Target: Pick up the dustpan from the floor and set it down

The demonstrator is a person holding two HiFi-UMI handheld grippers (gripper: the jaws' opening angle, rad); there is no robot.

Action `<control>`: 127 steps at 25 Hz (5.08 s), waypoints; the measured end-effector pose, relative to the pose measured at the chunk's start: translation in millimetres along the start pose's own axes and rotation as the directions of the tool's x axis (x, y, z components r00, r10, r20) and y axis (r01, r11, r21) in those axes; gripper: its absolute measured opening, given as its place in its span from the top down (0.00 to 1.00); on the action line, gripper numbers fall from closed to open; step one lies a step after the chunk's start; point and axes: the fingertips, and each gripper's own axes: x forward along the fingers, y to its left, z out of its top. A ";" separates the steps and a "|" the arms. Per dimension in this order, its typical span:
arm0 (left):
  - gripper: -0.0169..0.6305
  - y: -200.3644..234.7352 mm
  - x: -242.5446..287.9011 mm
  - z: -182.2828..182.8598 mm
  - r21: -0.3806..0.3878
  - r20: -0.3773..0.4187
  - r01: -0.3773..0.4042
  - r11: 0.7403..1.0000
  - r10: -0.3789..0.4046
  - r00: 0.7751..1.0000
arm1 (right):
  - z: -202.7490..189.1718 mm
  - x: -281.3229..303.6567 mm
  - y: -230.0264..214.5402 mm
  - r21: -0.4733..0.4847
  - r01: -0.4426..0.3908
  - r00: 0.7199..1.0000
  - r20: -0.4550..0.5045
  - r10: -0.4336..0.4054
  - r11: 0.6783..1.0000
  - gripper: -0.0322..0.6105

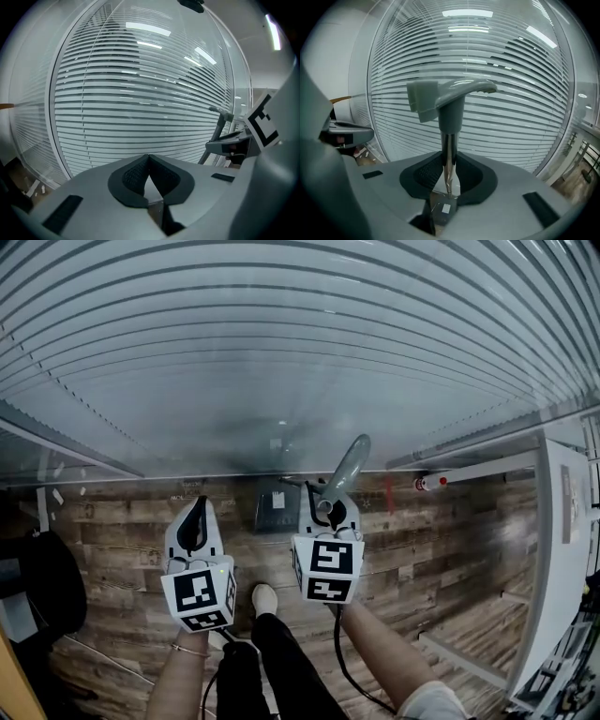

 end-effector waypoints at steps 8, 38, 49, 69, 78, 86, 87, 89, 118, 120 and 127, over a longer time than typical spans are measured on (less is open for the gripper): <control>0.95 6.5 -0.3 -7.5 -0.029 -0.019 -0.015 0.999 0.015 1.000 | -7.4 14.9 0.3 -0.005 0.007 0.999 -0.033 -0.007 1.000 0.79; 0.95 17.7 0.9 -18.5 -0.012 -0.029 -0.037 0.999 0.037 0.999 | -10.0 45.9 -10.6 -0.002 0.033 0.998 -0.045 -0.033 0.999 0.79; 0.95 20.1 6.2 -20.1 -0.016 -0.034 -0.039 0.999 0.038 0.999 | -9.9 50.7 -11.4 0.001 0.037 0.999 -0.024 -0.037 0.999 0.79; 0.95 32.9 -8.2 -14.2 -0.010 -0.019 -0.050 0.999 0.050 0.999 | -26.4 38.4 -14.7 0.069 0.063 0.997 -0.058 -0.059 0.996 0.75; 0.95 22.9 -35.8 -3.2 0.028 0.000 0.002 1.000 -0.002 1.000 | -30.7 -10.6 -19.3 0.148 0.130 0.991 -0.060 -0.122 0.980 0.75; 0.95 10.6 -80.4 80.2 0.057 0.092 0.054 0.997 -0.059 0.994 | 20.4 -93.6 -17.3 0.183 0.134 0.991 -0.002 -0.136 0.974 0.78; 0.95 9.4 -86.8 89.7 0.061 0.102 0.057 0.997 -0.063 0.993 | 28.1 -103.4 -17.6 0.194 0.134 0.990 0.012 -0.139 0.972 0.79; 0.95 6.7 -101.2 103.4 0.063 0.115 0.059 0.996 -0.066 0.991 | 39.0 -123.3 -18.7 0.226 0.134 0.989 0.034 -0.145 0.965 0.82; 0.95 -18.1 -261.7 216.1 0.097 0.225 0.147 0.984 -0.165 0.960 | 129.2 -314.4 1.8 0.252 0.103 0.972 0.178 -0.150 0.962 0.89; 0.95 -24.9 -261.7 217.9 0.080 0.223 0.145 0.986 -0.160 0.962 | 133.7 -315.4 -3.4 0.251 0.093 0.973 0.180 -0.141 0.963 0.89; 0.95 -61.9 -259.4 221.8 0.072 0.214 0.174 0.982 -0.186 0.959 | 136.6 -318.0 -22.9 0.230 0.078 0.977 0.175 -0.120 0.970 0.90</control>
